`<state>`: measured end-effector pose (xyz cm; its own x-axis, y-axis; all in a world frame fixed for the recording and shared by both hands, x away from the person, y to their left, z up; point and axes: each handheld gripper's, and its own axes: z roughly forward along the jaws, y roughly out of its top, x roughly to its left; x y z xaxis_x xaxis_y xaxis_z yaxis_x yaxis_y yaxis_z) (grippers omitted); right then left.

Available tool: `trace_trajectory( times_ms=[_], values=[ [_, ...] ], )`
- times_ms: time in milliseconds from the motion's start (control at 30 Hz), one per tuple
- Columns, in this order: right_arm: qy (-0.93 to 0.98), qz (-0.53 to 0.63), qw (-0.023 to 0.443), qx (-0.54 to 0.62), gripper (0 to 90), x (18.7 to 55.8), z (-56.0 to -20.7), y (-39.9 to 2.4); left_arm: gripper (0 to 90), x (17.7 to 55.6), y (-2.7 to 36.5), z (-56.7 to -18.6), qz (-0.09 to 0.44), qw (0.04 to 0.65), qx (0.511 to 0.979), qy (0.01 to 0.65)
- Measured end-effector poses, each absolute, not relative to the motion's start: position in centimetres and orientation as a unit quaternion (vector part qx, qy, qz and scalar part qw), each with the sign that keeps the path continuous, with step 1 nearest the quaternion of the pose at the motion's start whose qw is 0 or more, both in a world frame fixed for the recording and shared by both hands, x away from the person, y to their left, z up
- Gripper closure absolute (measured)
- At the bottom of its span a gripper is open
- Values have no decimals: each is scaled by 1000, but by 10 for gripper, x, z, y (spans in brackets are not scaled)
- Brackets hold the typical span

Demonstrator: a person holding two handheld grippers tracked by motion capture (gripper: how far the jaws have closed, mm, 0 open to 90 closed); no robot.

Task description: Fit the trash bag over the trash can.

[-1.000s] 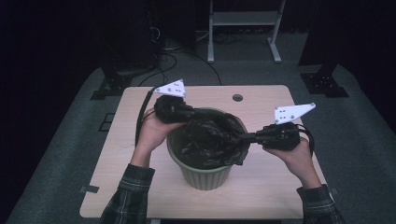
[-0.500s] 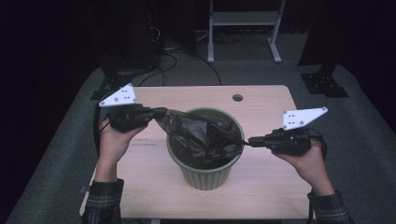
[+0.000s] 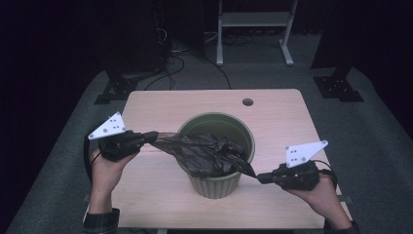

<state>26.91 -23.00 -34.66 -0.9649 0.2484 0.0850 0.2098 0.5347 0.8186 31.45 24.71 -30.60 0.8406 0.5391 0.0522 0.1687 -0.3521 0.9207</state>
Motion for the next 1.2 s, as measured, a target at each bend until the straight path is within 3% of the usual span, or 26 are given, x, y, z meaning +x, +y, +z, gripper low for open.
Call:
trace_trajectory(
  times_ms=[167,267,300,400,433,567,867,900,967,1000,1033,1100,1200],
  values=[
    [878,457,21,141,900,269,-357,-232,898,314,245,-312,167,531,802,218],
    [862,485,41,144,900,270,-341,-241,898,316,242,-309,165,531,803,214],
    [851,502,54,144,795,271,-327,-245,898,316,241,-308,165,530,804,212],
    [837,520,70,154,749,275,-309,-247,898,315,239,-305,164,533,804,208],
    [824,534,95,162,719,280,-290,-244,898,315,238,-304,164,534,803,206],
    [817,544,105,160,669,299,-268,-226,898,313,236,-304,163,537,803,201],
    [823,533,62,186,546,342,-273,-183,898,313,235,-302,162,540,803,192],
    [827,527,40,191,500,349,-279,-176,898,313,235,-302,161,541,803,192],
    [830,521,20,197,499,354,-284,-169,898,314,235,-302,160,542,802,191],
    [833,516,16,201,517,355,-285,-167,898,314,235,-302,160,542,802,191],
    [838,506,16,205,590,356,-287,-163,898,314,235,-302,160,542,802,191],
    [849,489,20,197,822,357,-291,-159,898,314,234,-303,159,543,802,191],
    [849,495,35,182,900,353,-292,-159,898,313,234,-303,159,542,803,190]
  ],
)
